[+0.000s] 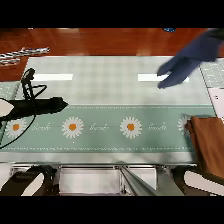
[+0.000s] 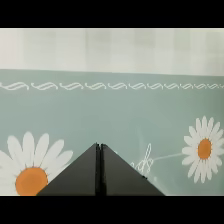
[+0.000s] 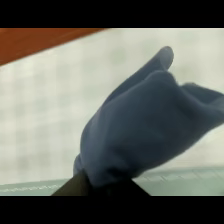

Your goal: Fold the shirts.

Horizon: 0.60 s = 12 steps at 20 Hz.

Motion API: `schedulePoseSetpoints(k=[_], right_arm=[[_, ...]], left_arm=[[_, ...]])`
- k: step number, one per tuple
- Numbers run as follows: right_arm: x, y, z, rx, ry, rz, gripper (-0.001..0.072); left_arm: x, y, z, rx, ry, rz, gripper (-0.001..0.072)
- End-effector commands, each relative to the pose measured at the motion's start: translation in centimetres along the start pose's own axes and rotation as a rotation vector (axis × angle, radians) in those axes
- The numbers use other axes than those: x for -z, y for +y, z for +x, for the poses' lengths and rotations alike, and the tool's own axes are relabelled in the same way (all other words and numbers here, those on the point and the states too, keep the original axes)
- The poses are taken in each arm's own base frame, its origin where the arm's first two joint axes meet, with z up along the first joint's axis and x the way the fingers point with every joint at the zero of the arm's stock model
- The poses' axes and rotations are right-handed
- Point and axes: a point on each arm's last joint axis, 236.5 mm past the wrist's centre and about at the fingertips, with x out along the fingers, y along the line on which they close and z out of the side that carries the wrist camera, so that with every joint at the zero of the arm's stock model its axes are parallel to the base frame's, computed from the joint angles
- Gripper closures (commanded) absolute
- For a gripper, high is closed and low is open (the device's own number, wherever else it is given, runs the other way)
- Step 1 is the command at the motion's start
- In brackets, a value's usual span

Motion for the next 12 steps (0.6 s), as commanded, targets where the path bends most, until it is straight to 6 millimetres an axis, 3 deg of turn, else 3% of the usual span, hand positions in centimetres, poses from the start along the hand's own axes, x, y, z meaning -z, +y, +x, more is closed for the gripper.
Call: schedulePoseSetpoints(k=[1,5,8,12], right_arm=[[2.9,-6.3,-5.8,0.144,0.009,0.134,0.0687],[9.4,-12.7,-8.2,0.293,0.087,0.282,0.0687],[16.0,-17.9,-10.1,0.454,0.094,0.465,0.0687],[25.6,-25.1,-15.0,0.822,0.137,0.731,0.0684]], left_arm=[[-1.9,-0.1,-0.1,0.002,-0.079,-0.011,0.0687],[-3.1,-0.5,-0.2,0.021,-0.133,-0.031,0.0686],[-4.1,-0.9,-0.3,0.039,-0.174,-0.053,0.0687],[-4.3,-0.9,-0.4,0.040,-0.185,-0.056,0.0687]])
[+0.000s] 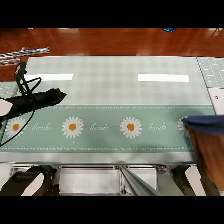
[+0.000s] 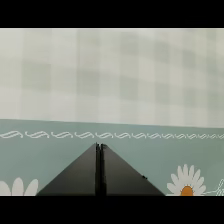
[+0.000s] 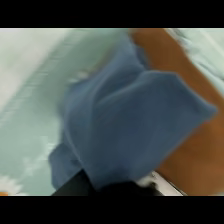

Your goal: Fold the shirts.

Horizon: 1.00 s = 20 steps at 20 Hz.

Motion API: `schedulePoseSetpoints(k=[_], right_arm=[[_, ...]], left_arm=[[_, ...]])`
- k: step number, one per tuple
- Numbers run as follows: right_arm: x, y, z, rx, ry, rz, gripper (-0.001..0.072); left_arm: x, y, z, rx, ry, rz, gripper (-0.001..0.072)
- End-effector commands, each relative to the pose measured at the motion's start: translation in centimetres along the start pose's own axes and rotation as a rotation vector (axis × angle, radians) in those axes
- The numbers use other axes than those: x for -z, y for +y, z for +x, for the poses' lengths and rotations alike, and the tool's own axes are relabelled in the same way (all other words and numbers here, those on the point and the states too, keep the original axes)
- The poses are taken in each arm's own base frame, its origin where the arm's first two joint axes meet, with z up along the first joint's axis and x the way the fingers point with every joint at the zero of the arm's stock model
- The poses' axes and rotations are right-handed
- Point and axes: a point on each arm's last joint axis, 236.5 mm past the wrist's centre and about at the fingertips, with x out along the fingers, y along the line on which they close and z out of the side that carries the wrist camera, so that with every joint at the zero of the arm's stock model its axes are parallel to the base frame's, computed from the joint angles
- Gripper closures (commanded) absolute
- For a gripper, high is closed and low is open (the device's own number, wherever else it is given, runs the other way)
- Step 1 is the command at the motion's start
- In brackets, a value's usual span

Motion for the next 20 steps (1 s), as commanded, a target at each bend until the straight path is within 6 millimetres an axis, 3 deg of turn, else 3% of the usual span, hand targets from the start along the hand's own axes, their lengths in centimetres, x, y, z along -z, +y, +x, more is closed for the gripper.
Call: schedulePoseSetpoints(k=[1,2,3,4,5,8,9,10,11,12,13,15,16,18,19,20], right_arm=[[5.1,-9.9,1.2,0.311,0.058,0.239,0.0684],[6.1,-10.8,1.8,0.338,0.087,0.268,0.0678],[6.9,-11.5,2.4,0.364,0.115,0.292,0.0562],[7.5,-12.0,3.0,0.388,0.145,0.301,0.0369],[7.9,-12.1,3.5,0.390,0.164,0.300,0.0307],[6.3,-11.7,4.2,0.358,0.158,0.288,0.0308],[4.5,-10.7,4.3,0.304,0.123,0.275,0.0309],[2.1,-8.8,4.4,0.212,0.075,0.252,0.0368],[-0.6,-5.6,4.3,0.079,0.021,0.213,0.0547],[-3.8,-0.8,3.7,-0.096,-0.050,0.136,0.0649],[-6.3,4.8,2.6,-0.276,-0.118,0.044,0.0684],[-8.2,15.5,0.4,-0.537,-0.198,-0.149,0.0684],[-7.3,20.6,0.0,-0.614,-0.203,-0.266,0.0685],[-3.3,28.4,1.4,-0.663,-0.167,-0.487,0.0685],[-0.4,31.5,3.0,-0.642,-0.135,-0.613,0.0684],[2.1,33.4,5.0,-0.590,-0.108,-0.729,0.0684]], left_arm=[[-0.6,-0.1,0.0,0.005,-0.023,-0.009,0.0687],[-0.5,-0.1,0.1,0.004,-0.020,-0.010,0.0687],[-0.4,0.1,0.3,0.002,-0.015,-0.012,0.0687],[-0.3,0.2,0.4,-0.001,-0.010,-0.012,0.0687],[-0.4,0.4,0.7,-0.006,-0.009,-0.016,0.0687],[-2.7,1.4,1.4,-0.033,-0.095,-0.033,0.0686],[-4.2,1.3,1.2,-0.034,-0.135,-0.029,0.0685],[-6.2,0.8,0.7,-0.028,-0.171,-0.022,0.0672],[-8.6,-0.3,-0.1,-0.014,-0.209,-0.001,0.0670],[-11.2,-1.9,-1.1,0.005,-0.243,0.056,0.0674],[-14.0,-4.0,-2.2,0.033,-0.280,0.114,0.0678],[-18.6,-9.7,-3.8,0.117,-0.336,0.203,0.0688],[-19.8,-12.9,-4.1,0.163,-0.337,0.256,0.0688],[-19.4,-16.8,-2.8,0.177,-0.259,0.401,0.0689],[-18.2,-16.7,-1.4,0.129,-0.182,0.457,0.0689],[-16.6,-15.0,0.1,0.043,-0.093,0.474,0.0689]])
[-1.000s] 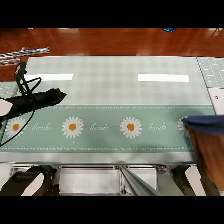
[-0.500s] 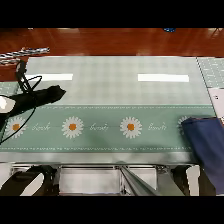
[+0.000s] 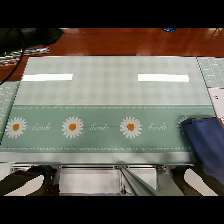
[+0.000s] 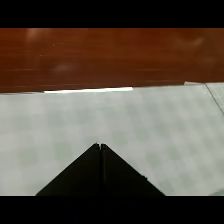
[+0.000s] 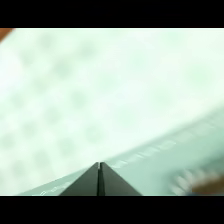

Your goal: Fold the shirts.

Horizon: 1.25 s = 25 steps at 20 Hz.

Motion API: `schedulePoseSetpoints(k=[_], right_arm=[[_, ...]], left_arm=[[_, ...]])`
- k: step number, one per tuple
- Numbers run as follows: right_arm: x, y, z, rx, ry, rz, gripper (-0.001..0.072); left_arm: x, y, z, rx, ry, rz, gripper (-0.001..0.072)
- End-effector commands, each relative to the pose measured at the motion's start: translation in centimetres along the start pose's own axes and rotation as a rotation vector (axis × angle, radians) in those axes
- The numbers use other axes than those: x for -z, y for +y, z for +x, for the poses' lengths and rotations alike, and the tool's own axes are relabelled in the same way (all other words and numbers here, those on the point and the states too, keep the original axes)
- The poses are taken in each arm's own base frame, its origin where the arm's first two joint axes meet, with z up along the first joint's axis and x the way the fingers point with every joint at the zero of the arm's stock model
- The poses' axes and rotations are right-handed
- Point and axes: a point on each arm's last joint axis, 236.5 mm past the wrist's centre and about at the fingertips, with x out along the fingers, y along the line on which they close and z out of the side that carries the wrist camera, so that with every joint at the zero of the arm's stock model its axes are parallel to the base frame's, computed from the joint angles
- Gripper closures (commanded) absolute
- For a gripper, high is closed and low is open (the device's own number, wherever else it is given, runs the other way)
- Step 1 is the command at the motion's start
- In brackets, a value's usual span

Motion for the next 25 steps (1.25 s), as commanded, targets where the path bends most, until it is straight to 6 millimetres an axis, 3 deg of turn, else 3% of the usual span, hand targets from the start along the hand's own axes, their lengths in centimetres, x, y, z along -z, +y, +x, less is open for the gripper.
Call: schedulePoseSetpoints(k=[1,3,4,6,7,11,25], right_arm=[[4.0,10.5,9.1,-0.034,0.113,-0.383,0.0685],[6.5,8.6,13.4,0.152,0.204,-0.513,0.0685],[7.5,7.3,15.0,0.229,0.253,-0.547,0.0685],[9.6,5.9,17.0,0.276,0.350,-0.546,0.0685],[10.4,5.8,17.7,0.271,0.383,-0.536,0.0685],[10.9,6.0,18.0,0.257,0.402,-0.528,0.0684],[10.8,6.0,18.1,0.259,0.398,-0.530,0.0684]], left_arm=[[4.9,1.7,2.0,-0.162,0.288,0.123,0.0688],[10.6,7.0,2.0,-0.331,0.474,0.050,0.0688],[13.2,8.7,2.1,-0.351,0.536,0.015,0.0688],[16.6,10.2,2.2,-0.355,0.612,-0.049,0.0687],[17.3,10.5,2.2,-0.356,0.627,-0.066,0.0687],[18.2,10.5,1.8,-0.359,0.662,-0.071,0.0687],[18.2,10.5,1.9,-0.358,0.658,-0.071,0.0687]])
